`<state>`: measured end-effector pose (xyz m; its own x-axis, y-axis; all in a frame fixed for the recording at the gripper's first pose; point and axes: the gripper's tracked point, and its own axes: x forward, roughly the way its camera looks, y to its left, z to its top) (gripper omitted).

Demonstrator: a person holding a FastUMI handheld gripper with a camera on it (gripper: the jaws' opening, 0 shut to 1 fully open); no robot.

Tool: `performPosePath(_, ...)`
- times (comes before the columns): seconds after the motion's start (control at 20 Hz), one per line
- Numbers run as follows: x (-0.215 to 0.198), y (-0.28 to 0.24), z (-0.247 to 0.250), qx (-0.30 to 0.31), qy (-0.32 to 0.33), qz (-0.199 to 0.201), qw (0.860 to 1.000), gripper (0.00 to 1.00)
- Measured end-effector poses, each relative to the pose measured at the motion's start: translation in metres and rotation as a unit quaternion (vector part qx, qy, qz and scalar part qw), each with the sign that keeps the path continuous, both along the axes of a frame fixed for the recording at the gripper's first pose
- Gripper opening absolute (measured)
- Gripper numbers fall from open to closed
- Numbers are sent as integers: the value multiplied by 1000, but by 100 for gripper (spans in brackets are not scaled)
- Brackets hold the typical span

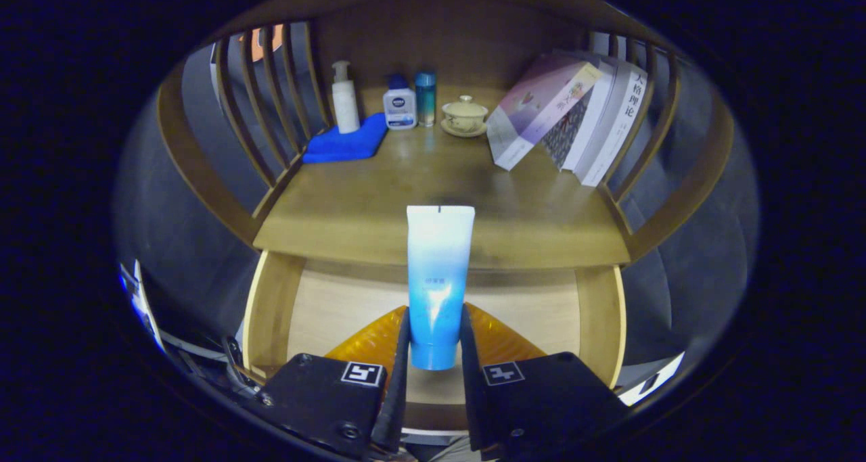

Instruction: Pull open the drawer, take out the items inside it, and place them on the countertop above the cabinet.

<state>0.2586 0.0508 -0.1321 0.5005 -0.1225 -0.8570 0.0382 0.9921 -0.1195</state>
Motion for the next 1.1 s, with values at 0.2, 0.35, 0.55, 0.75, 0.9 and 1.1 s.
performPosePath(0.2,31,0,8,4,-21,-17,1000,40)
performPosePath(0.35,56,-4,15,-8,-40,-20,999,40)
performPosePath(0.55,80,-2,13,-6,-52,-21,998,40)
performPosePath(0.75,98,-4,0,-14,-51,-16,998,40)
performPosePath(0.9,110,-10,-18,-16,-38,-24,999,40)
performPosePath(1.1,125,-9,-32,-18,-42,-21,999,40)
